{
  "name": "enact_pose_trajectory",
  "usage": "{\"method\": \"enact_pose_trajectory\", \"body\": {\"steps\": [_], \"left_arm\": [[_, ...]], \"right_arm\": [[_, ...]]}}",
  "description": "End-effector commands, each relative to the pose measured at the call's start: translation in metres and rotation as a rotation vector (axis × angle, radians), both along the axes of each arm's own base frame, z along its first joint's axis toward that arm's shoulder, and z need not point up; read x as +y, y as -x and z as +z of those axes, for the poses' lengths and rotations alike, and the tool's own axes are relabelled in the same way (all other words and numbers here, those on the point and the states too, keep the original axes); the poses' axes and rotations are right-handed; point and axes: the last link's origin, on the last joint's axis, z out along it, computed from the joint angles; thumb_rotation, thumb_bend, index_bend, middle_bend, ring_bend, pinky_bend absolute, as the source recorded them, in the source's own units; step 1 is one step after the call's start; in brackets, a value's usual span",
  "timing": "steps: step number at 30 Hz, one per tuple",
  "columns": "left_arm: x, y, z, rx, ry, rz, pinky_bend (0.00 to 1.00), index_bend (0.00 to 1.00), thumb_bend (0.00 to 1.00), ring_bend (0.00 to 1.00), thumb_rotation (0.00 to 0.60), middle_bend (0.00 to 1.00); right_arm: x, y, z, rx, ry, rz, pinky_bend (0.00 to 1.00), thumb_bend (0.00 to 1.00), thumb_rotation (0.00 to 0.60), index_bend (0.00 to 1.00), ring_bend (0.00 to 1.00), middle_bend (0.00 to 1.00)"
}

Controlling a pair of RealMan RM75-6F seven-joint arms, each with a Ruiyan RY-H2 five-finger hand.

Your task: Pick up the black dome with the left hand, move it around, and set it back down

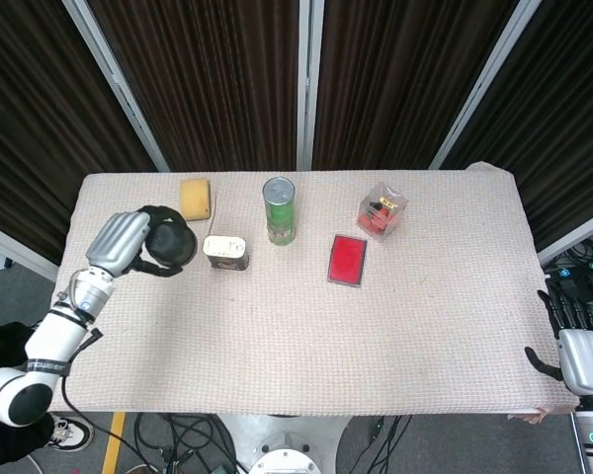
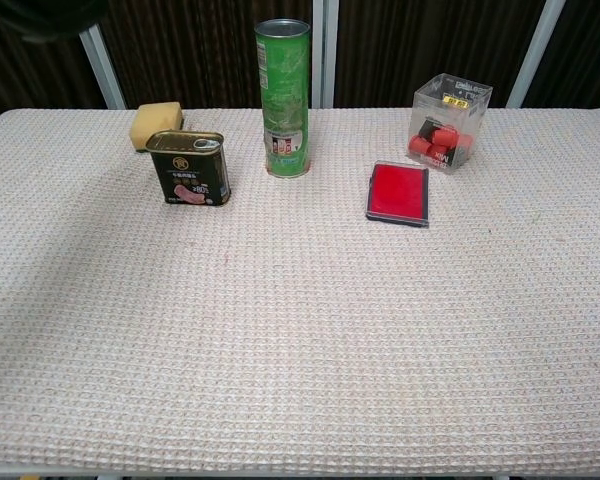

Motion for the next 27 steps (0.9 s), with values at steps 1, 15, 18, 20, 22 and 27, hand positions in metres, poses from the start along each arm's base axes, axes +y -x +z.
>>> {"method": "enact_pose_trajectory", "body": {"steps": [1, 15, 18, 20, 22, 27], "left_arm": [[-0.008, 0.028, -0.029, 0.053, 0.083, 0.067, 0.42, 0.4, 0.2, 0.29, 0.6, 0.45], [-0.011, -0.038, 0.038, -0.05, -0.164, -0.154, 0.41, 0.4, 0.2, 0.29, 0.6, 0.45], [-0.013, -0.014, 0.015, 0.04, -0.058, -0.09, 0.41, 0.4, 0.2, 0.29, 0.6, 0.45], [-0.015, 0.012, -0.012, 0.091, 0.048, -0.015, 0.41, 0.4, 0.2, 0.29, 0.6, 0.45], [-0.017, 0.033, -0.035, 0.107, 0.119, 0.045, 0.41, 0.4, 0.2, 0.29, 0.6, 0.45], [-0.024, 0.067, -0.068, 0.117, 0.15, 0.097, 0.41, 0.41, 0.2, 0.29, 0.6, 0.45]], "right_arm": [[0.0, 0.0, 0.0, -0.001, 0.0, -0.001, 0.0, 0.16, 0.6, 0.0, 0.0, 0.0], [0.0, -0.002, 0.0, 0.001, -0.004, 0.005, 0.0, 0.16, 0.6, 0.0, 0.0, 0.0], [0.0, -0.002, 0.001, -0.002, 0.001, 0.004, 0.0, 0.16, 0.6, 0.0, 0.0, 0.0], [0.0, -0.001, 0.001, -0.003, -0.001, 0.0, 0.0, 0.16, 0.6, 0.0, 0.0, 0.0], [0.0, -0.001, 0.001, -0.004, -0.003, -0.002, 0.0, 0.16, 0.6, 0.0, 0.0, 0.0], [-0.001, 0.0, 0.002, -0.008, 0.003, -0.006, 0.0, 0.16, 0.6, 0.0, 0.0, 0.0]]}}
